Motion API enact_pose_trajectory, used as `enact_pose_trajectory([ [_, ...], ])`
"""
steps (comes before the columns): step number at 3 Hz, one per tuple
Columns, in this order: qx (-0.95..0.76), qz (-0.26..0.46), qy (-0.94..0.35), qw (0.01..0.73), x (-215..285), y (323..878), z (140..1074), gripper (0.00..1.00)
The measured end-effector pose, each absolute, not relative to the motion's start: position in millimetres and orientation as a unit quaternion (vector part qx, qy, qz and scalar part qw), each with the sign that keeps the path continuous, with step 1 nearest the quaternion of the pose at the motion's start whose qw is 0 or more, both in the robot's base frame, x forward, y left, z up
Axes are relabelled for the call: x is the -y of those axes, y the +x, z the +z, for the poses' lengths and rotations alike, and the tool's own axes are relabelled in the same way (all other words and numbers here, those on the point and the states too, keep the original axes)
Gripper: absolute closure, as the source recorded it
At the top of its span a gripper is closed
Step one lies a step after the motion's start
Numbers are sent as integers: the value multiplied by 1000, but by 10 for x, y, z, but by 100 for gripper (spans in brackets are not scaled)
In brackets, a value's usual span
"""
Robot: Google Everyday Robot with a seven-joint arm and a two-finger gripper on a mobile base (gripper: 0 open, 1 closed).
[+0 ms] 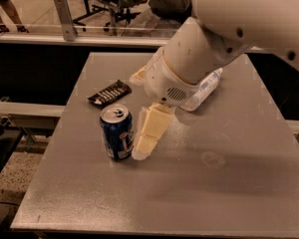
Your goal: Pick pepsi can
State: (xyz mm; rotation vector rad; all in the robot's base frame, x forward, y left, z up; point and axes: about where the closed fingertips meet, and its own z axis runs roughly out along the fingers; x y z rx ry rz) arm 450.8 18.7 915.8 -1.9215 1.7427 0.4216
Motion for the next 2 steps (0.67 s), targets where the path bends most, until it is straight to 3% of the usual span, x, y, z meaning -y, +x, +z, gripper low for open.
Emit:
enact_pose_trajectory([
  [2, -597, 183, -741, 245, -506, 4532, 9008, 0],
])
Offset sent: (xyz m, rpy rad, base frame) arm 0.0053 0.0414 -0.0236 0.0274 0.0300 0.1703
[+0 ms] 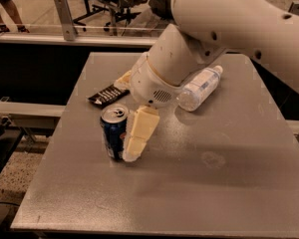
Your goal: Pick pepsi can
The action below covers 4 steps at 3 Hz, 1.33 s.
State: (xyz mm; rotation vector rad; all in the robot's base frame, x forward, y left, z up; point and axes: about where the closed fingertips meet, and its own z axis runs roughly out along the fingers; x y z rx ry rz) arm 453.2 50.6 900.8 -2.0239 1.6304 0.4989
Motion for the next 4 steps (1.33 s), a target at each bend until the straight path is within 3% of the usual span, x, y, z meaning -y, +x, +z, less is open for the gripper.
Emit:
enact_pose_trajectory([
  [1, -585, 190, -752, 237, -583, 4520, 8943, 0],
  [2, -577, 196, -759, 230, -620, 4508, 8908, 14],
  [4, -570, 202, -763, 230, -613, 4506, 8962, 61],
])
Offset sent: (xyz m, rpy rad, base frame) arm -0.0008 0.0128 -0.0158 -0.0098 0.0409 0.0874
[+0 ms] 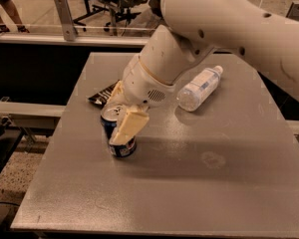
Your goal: Pick pepsi can
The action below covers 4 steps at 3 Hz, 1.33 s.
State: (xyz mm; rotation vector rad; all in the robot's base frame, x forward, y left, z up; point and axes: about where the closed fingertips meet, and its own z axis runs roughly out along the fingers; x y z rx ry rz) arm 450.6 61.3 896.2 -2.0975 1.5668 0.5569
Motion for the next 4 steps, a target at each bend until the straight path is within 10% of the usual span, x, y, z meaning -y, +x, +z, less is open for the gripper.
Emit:
enact_pose_trajectory([
  [2, -561, 219, -760, 245, -440, 4699, 9401, 100],
  [4, -525, 255, -770, 259, -306, 4735, 10026, 100],
])
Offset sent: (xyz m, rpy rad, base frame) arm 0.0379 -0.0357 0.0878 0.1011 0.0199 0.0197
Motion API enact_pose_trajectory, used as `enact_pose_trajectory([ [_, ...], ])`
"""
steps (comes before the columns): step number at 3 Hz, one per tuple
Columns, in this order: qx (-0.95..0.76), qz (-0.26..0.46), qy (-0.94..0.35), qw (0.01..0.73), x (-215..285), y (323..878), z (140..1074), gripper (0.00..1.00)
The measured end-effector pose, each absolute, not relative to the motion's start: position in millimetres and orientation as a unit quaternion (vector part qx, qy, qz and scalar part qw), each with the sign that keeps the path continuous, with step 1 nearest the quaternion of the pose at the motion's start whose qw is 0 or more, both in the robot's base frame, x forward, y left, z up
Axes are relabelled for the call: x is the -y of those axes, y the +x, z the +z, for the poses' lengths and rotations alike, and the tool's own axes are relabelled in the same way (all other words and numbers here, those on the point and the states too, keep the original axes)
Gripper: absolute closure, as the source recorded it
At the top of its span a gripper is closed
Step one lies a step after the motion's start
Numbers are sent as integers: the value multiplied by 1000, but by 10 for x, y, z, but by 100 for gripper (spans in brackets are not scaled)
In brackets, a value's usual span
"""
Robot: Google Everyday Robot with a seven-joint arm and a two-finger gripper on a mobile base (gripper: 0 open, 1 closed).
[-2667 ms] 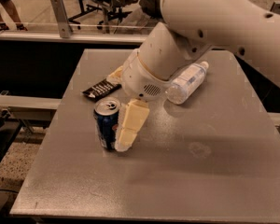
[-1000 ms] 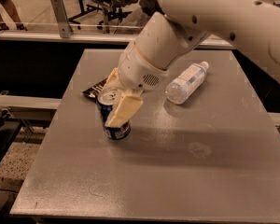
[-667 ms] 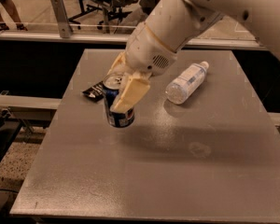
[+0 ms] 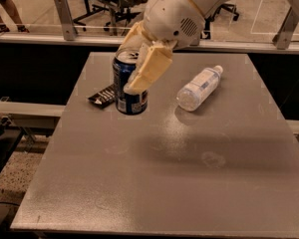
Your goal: Pick pepsi can
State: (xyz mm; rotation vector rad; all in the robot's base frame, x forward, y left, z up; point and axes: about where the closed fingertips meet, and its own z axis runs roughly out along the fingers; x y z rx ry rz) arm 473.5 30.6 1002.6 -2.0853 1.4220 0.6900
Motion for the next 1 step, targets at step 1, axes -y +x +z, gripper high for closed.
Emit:
enact_pose_trajectory([
  [1, -525, 255, -770, 260, -307, 4735, 10026, 100],
])
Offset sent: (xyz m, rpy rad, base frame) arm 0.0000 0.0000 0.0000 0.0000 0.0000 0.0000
